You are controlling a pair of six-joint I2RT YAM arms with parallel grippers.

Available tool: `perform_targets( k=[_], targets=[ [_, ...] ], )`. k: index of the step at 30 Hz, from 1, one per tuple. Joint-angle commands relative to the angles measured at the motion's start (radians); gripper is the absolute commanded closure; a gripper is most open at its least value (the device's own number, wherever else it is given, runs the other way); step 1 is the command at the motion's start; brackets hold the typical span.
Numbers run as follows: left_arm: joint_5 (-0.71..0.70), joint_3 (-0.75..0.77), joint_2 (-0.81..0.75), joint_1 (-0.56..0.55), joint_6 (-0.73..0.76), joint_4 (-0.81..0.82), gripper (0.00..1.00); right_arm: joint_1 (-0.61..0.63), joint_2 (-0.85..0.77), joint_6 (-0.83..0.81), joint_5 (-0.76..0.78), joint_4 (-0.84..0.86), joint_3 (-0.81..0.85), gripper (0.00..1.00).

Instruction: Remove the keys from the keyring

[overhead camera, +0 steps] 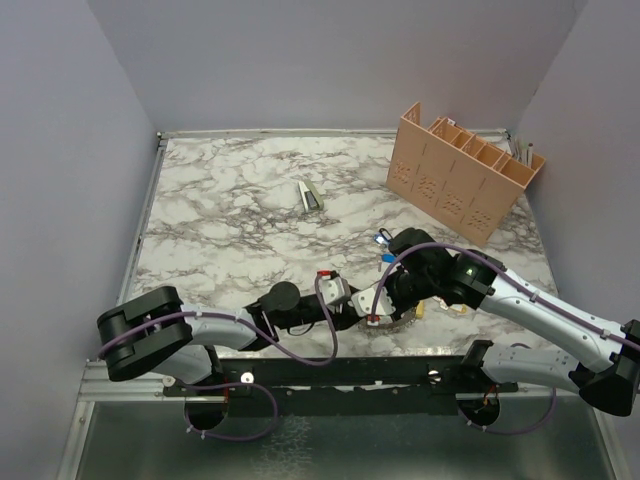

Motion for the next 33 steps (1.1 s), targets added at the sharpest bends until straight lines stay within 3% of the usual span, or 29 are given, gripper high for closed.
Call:
perform_targets(
  k=[1,6,12,22,33],
  targets=[
    [-0.016,0.026,0.027,-0.023,0.046,0.043,0.56,-0.001,-0.009,0.019,-0.031,0.021,0.013,1.0],
    [-0.083,0.021,0.024,-0.063,0.096,0.049,0.54,-0.002,-0.006,0.04,-0.027,0.028,0.01,0.99],
    [-0.327,-0.021,-0.018,-0.143,0.209,0.052,0.54,-0.001,-0.011,0.131,-0.009,0.063,0.003,0.99],
    [-0.567,-0.075,0.001,-0.279,0.343,0.158,0.51,-0.001,-0.001,0.291,-0.021,0.083,0.03,0.99],
    [-0.567,-0.042,0.042,-0.295,0.356,0.184,0.52,-0.001,-0.007,0.358,-0.04,0.107,0.021,0.99]
  ],
)
